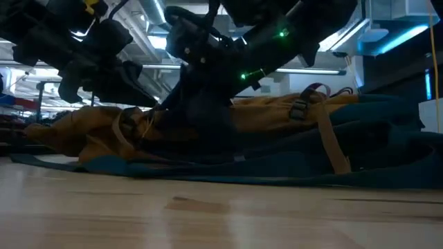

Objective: Unpack backpack
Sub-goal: Open the brown backpack

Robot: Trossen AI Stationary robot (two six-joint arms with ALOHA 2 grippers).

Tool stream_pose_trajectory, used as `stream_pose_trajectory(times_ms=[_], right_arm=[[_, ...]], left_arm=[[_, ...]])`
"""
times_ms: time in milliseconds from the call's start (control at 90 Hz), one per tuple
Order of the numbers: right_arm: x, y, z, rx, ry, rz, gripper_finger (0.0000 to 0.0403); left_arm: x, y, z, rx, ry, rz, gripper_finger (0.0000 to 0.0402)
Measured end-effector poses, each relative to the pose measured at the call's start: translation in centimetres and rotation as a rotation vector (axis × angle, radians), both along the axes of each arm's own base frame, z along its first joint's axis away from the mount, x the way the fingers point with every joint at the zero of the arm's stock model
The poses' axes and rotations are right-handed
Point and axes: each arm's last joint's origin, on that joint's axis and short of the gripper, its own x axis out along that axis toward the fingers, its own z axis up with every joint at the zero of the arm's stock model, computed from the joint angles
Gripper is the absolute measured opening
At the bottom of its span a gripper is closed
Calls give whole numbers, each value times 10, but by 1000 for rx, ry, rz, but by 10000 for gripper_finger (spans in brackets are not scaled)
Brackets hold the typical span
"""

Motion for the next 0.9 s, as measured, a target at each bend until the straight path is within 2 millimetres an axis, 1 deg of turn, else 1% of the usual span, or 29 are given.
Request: stream_pose_trajectory(times_ms=[133,700,789,900], right_arm=[[0,0,0,4,0,4,107],[0,8,2,32,-26,50,104],[0,8,2,32,-25,50,91],[0,8,2,32,-25,50,59]], left_arm=[[0,0,0,1,0,0,0],[0,0,0,4,1,-1,0],[0,0,0,3,2,-1,0],[0,0,0,1,1,0,0]])
